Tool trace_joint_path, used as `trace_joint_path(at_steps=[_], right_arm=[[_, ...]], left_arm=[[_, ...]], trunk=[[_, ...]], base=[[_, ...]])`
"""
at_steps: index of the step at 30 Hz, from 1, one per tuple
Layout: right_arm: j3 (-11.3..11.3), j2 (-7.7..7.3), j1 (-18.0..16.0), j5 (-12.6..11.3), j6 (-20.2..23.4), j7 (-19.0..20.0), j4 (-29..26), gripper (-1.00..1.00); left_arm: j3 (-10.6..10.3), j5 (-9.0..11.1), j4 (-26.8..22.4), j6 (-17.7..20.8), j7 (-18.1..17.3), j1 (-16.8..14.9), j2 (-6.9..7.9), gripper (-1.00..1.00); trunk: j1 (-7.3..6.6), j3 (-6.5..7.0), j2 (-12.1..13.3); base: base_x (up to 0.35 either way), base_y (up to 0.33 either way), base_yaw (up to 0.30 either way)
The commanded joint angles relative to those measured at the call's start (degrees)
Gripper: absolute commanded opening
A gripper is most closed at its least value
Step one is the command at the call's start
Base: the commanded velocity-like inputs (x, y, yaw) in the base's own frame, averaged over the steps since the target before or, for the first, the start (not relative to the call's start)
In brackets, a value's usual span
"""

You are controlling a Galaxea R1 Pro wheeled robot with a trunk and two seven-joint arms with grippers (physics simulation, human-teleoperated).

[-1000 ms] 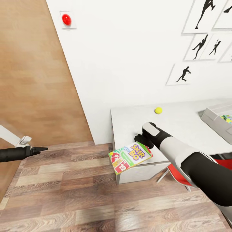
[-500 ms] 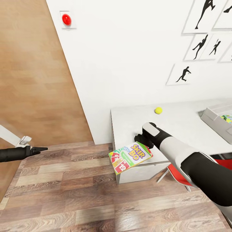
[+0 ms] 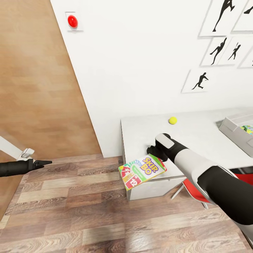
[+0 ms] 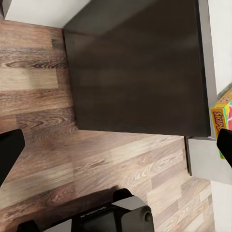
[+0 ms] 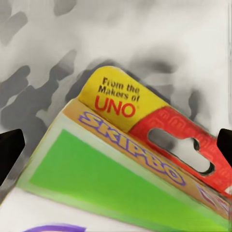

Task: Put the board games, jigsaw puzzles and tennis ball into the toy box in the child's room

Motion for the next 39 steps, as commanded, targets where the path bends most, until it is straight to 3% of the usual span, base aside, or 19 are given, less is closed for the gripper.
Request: trace_joint_path(at_steps=[1,23,35,39], right_arm=[[0.3,-0.17,-0.1,-0.2,0.3,-0.2,-0.1,1.00],[0.2,-2.57,-0.7,-0.2,0.2,-0.2,-0.5,1.00],[0.2,-2.91,-0.9,-0.2,-1.4,-0.2,-1.5,1.00],[0.2,-4.91,-0.9,-0.3,-2.0,-0.3,-5.9,1.00]], left_arm=[[0.1,-0.6,0.0,0.6,-0.5,-0.1,-0.02,1.00],[0.1,-0.5,0.0,0.7,-0.6,-0.1,-0.02,1.00],[0.1,-0.4,-0.1,0.7,-0.6,-0.1,-0.02,1.00],[0.2,-0.5,-0.1,0.6,-0.5,-0.1,0.03,1.00]], trunk=[[0.03,-0.09,-0.1],[0.03,-0.09,-0.1],[0.03,-0.09,-0.1],[0.03,-0.09,-0.1]], base=[[0.000,0.000,0.000],[0.000,0.000,0.000],[0.000,0.000,0.000],[0.000,0.000,0.000]])
